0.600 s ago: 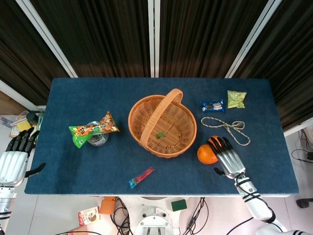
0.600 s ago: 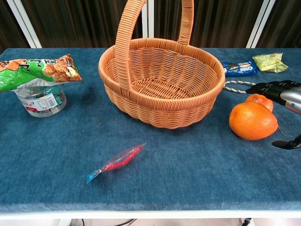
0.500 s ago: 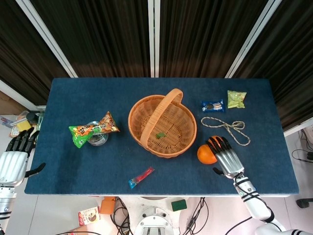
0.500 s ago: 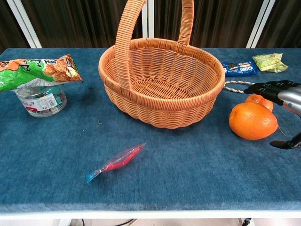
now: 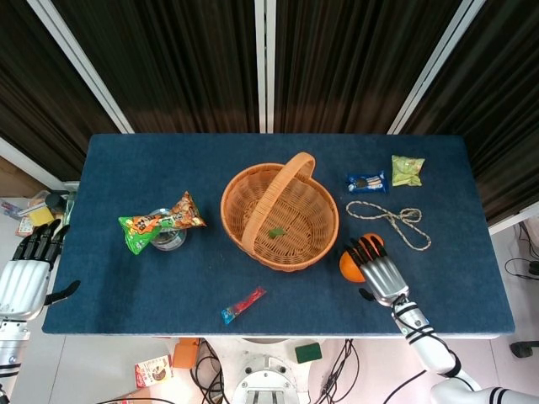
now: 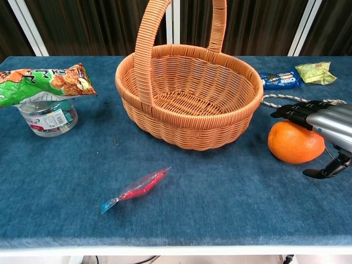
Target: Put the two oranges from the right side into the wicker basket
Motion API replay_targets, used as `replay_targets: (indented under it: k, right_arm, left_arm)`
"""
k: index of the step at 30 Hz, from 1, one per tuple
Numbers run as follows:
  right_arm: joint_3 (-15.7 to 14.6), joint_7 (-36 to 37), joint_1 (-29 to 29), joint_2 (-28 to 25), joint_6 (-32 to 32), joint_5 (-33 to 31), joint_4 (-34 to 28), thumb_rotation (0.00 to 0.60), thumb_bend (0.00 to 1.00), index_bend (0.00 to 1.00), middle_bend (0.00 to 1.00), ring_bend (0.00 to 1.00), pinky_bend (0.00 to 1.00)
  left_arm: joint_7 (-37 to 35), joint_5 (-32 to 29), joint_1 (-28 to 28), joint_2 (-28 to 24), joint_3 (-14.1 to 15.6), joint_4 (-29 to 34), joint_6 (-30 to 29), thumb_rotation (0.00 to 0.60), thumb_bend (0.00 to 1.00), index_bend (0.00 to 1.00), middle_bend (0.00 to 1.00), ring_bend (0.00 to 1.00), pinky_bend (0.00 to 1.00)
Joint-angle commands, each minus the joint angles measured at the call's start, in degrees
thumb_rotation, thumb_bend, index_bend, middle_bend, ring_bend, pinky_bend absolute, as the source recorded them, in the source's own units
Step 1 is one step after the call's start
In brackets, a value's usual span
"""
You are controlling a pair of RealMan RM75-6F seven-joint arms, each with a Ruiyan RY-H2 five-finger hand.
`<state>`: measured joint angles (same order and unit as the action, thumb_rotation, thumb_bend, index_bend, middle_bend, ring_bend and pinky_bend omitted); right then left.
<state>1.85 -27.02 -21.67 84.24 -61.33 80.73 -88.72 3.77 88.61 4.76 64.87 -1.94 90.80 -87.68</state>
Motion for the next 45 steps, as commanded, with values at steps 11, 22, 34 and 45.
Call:
replay_targets:
  k: [11, 22, 34, 45]
  right_arm:
    - [0.31, -6.71, -1.20, 1.75, -0.12, -2.98, 0.10, 0.600, 0.23, 0.03, 0.08, 0.00, 0.00]
    - [0.07, -8.97, -1.94, 2.09, -1.13, -3.48, -0.22, 0.600, 0.29, 0.32, 0.22, 0.10, 0.00]
    - [-0.84, -5.55, -0.29, -3.18, -7.24, 1.74, -6.40, 0.600, 0.31, 0.39, 0.26, 0.18, 0.00]
    - [4.39, -8.47, -1.69, -12.18, -12.59, 6.51, -19.71, 0.600, 0.32, 0.40, 0.26, 0.21, 0.00]
  left_arm:
    - [-0.62, -0.06, 0.04, -0.16, 0.05, -0.18, 0.22, 0.600, 0.13, 0.05, 0.02, 0.02, 0.15]
    - [-0.73, -0.14, 0.09, -0.23, 0.05, -0.18, 0.37, 0.600, 0.13, 0.05, 0.02, 0.02, 0.15]
    - [-0.26, -0.15, 0.14, -0.15, 0.10, -0.06, 0.48, 0.600, 0.13, 0.05, 0.02, 0.02, 0.15]
    - [0.03, 0.04, 0.19, -0.17, 0.16, 0.21, 0.47, 0.600, 0.13, 0.05, 0.02, 0.02, 0.15]
